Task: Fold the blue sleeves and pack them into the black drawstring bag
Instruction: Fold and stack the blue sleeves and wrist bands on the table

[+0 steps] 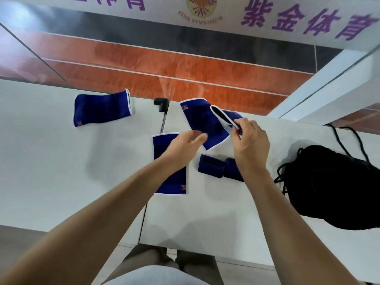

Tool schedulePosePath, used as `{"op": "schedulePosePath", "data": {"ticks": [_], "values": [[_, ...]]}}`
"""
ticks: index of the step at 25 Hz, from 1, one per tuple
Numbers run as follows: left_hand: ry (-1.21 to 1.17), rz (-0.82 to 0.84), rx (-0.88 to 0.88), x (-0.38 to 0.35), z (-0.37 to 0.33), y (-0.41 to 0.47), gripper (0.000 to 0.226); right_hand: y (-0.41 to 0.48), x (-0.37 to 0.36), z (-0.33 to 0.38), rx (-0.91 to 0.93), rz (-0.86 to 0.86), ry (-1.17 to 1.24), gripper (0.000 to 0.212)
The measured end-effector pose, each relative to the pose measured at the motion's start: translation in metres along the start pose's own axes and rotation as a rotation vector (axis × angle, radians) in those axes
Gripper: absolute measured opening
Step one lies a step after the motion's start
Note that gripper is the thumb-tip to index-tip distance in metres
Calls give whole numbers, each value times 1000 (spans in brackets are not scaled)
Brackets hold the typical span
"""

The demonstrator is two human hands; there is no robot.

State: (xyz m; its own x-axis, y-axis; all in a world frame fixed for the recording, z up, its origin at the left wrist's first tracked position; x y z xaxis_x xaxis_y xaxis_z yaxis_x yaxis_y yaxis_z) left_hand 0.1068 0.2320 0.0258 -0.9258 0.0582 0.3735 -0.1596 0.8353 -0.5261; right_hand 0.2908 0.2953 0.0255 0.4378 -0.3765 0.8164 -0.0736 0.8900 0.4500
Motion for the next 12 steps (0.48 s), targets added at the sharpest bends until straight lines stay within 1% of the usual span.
{"op": "schedulePosePath", "data": {"ticks": [1, 2, 4, 5, 6, 7, 8, 10, 11, 12], "values": [[-161, 33, 37, -7, -17, 4, 39, -6, 6, 13, 6, -3, 33, 8], [-271, 28, 64, -13, -28, 9, 31, -13, 11, 25, 26, 14, 64, 10], [-350, -59, 77, -14, -35, 17, 17, -29, 14, 48, 77, 104, 137, 16], [-335, -99, 54, -11, -34, 19, 13, -38, 14, 55, 71, 180, 196, 23], [-316, -115, 13, -6, -30, 19, 12, -47, 14, 59, 27, 253, 275, 30], [-284, -103, -41, 0, -26, 17, 15, -54, 16, 60, -48, 291, 361, 35], [-244, -71, -102, 7, -23, 13, 18, -58, 21, 58, -129, 275, 420, 39], [-114, 6, -232, 23, -20, -1, 18, -59, 29, 48, -253, 174, 429, 48], [-47, 47, -289, 30, -20, -8, 16, -58, 31, 44, -296, 174, 416, 55], [-3, 91, -327, 36, -20, -16, 15, -57, 28, 41, -325, 235, 403, 62]]}}
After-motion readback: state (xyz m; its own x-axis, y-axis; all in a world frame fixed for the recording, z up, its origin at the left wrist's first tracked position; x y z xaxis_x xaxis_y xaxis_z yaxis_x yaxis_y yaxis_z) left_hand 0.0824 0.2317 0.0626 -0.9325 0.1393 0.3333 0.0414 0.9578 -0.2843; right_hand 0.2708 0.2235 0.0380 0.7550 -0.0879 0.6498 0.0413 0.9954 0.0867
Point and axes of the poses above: each hand's wrist, its own y-axis towards the middle knuckle, its own x-axis out of the back of the hand, z = x × y, the point moved 4 cm from there along y, towards the middle knuckle, and after that the axes turned 5 degrees about -z, right-handed, at the moved point
